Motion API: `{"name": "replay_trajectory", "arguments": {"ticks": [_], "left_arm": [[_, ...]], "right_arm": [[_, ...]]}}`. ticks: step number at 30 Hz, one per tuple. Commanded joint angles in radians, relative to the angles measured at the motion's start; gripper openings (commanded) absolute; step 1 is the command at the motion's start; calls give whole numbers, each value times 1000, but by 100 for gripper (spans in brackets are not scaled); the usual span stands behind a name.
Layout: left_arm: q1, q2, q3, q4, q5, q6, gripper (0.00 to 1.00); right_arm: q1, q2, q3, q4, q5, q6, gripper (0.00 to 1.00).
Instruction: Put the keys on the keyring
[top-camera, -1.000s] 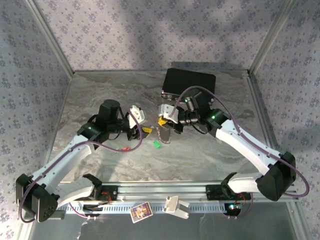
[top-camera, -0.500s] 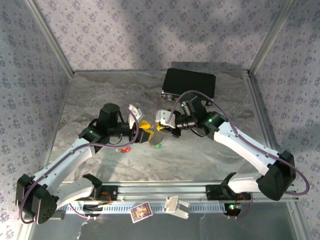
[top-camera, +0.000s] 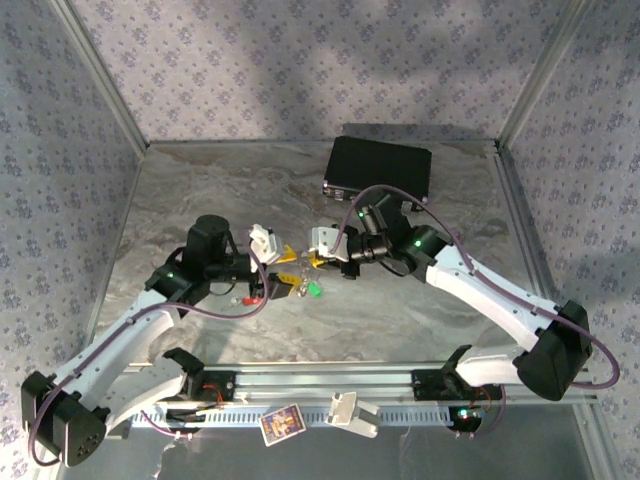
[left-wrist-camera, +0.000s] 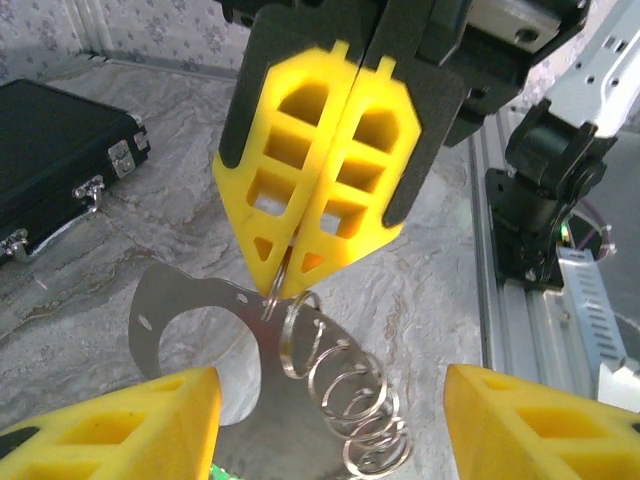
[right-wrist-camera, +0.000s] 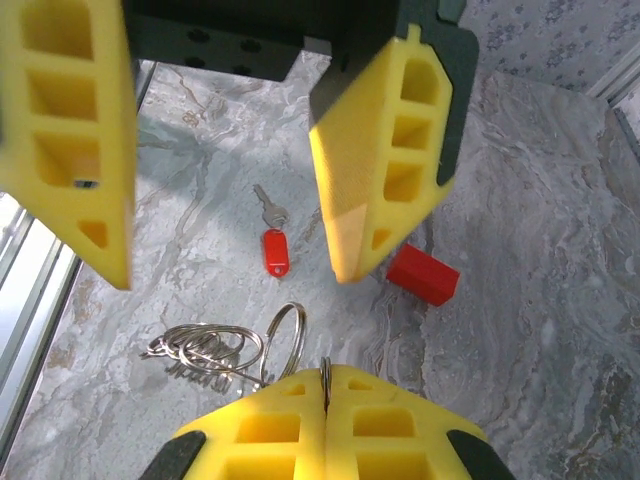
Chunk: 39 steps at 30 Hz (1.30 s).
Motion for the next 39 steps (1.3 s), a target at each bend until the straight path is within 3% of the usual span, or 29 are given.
{"name": "replay_trajectory", "arguments": {"ticks": [1,21,32,35,39], "left_arm": [[-7,32,13,-40,26,103,59],[-19,46,30,-73,93,139,42],[-38,42,37,-141,128,195,41],[-37,16,37,-111,79,190,42],[-21,-32,30,-1,-73,130,47]], "right_arm": [[17,4,26,-26,0,-29,0],[39,46,43,19,71,15,0],[37,49,53,16,93,42,0],[25,30,44,17,80,44,0],[0,-10,-7,29,40,41,0]]}}
